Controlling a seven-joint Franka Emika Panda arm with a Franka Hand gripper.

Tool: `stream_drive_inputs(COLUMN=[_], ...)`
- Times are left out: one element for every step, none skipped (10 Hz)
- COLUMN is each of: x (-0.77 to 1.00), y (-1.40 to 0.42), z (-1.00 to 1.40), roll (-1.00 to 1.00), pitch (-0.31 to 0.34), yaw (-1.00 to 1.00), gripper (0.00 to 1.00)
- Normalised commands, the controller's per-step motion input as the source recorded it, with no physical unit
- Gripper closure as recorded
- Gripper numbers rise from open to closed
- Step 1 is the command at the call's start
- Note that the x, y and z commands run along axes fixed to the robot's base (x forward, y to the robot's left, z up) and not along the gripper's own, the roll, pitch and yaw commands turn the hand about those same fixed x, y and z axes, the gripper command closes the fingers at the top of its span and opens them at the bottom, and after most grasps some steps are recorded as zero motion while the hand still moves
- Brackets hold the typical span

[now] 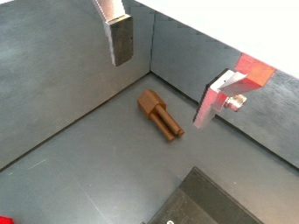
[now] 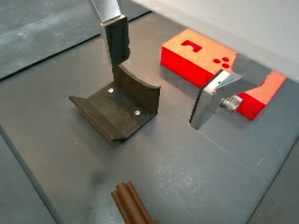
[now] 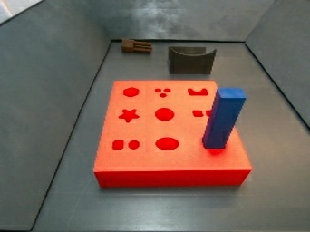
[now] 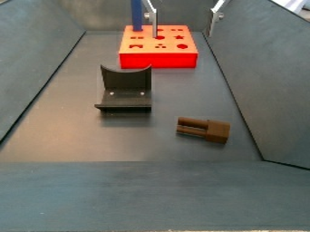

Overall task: Pick up the 3 prong object. Move up. Rotate the 3 prong object. Place the 3 prong object on the fixture. Regrasp the 3 prong object. Move to above the board. Insert the 3 prong object.
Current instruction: Pick up the 3 prong object.

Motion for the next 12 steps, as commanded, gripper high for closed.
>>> stream_drive_inputs(x=[-0.57, 0.0, -0.2, -0.13, -0.09, -0.09, -0.1, -0.14, -0.15, -0.15, -0.15, -0.16], y=[0.01, 0.47, 0.29, 0.19, 0.21, 0.21, 0.2, 0.2, 0.19, 0.18, 0.18, 0.17], z=[-0.08, -0.46, -0.68, -0.77, -0.87, -0.89, -0.89, -0.89, -0.89, -0.88, -0.88, -0.88], roll=[0.07, -0.03, 0.0, 0.0, 0.0, 0.0, 0.0, 0.03, 0.03, 0.04, 0.04, 0.04], pitch=[-0.1, 0.0, -0.123, -0.13, -0.147, -0.151, -0.154, -0.167, -0.17, -0.174, -0.179, -0.179], yaw=[-0.05, 0.66, 0.86, 0.95, 0.95, 0.95, 0.95, 0.93, 0.92, 0.94, 0.94, 0.94], gripper=[0.0, 0.0, 0.0, 0.0, 0.0, 0.0, 0.0, 0.0, 0.0, 0.0, 0.0, 0.0])
